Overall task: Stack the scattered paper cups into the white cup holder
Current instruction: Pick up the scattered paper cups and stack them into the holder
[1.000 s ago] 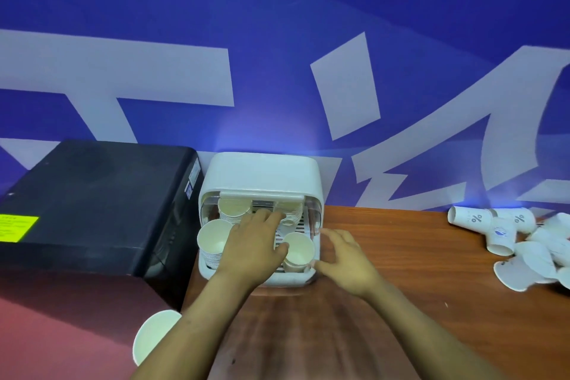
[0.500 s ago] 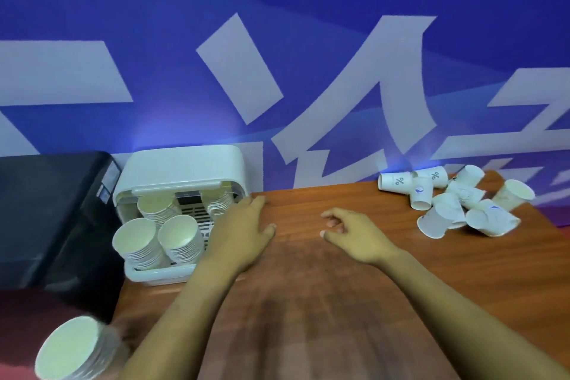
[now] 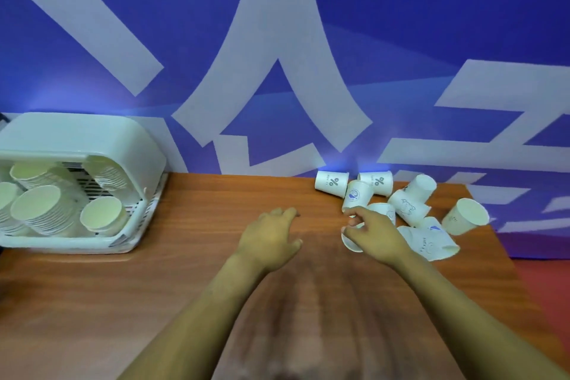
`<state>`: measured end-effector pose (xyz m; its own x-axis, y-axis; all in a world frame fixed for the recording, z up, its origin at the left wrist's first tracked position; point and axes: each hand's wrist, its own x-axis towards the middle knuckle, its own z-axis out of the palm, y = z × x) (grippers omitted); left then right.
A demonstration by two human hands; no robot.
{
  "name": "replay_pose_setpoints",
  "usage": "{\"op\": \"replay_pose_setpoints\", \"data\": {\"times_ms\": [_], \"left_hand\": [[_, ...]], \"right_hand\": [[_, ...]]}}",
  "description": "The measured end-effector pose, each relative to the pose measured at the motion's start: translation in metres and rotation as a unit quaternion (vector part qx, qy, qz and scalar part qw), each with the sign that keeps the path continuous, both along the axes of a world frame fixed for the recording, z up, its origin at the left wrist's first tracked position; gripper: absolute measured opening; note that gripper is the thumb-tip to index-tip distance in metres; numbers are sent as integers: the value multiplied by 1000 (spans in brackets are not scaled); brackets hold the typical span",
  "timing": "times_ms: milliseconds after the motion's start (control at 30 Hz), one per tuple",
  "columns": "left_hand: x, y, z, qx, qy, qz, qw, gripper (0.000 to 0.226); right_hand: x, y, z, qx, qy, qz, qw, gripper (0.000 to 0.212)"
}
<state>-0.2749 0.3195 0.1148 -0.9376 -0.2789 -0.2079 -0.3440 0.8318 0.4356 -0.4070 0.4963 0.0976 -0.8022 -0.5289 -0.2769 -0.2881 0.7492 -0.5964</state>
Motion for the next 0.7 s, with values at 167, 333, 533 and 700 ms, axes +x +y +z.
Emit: {"op": "replay_pose_setpoints", "data": {"times_ms": [167, 333, 533, 700], "left_hand": [[-38, 42, -6, 14, -33, -9, 999, 59], [-83, 75, -11, 10, -82, -15, 996, 78], [-134, 102, -35, 0, -121, -4, 993, 85], [-165, 111, -67, -25, -162, -14, 986, 92]], "right_hand": [[-53, 39, -5, 23, 22, -32, 999, 36], [-89, 62, -14, 48, 53, -62, 995, 37], [-130, 64, -32, 117, 40, -54, 991, 54], [-151, 58, -61, 157, 23, -45, 986, 67]]}}
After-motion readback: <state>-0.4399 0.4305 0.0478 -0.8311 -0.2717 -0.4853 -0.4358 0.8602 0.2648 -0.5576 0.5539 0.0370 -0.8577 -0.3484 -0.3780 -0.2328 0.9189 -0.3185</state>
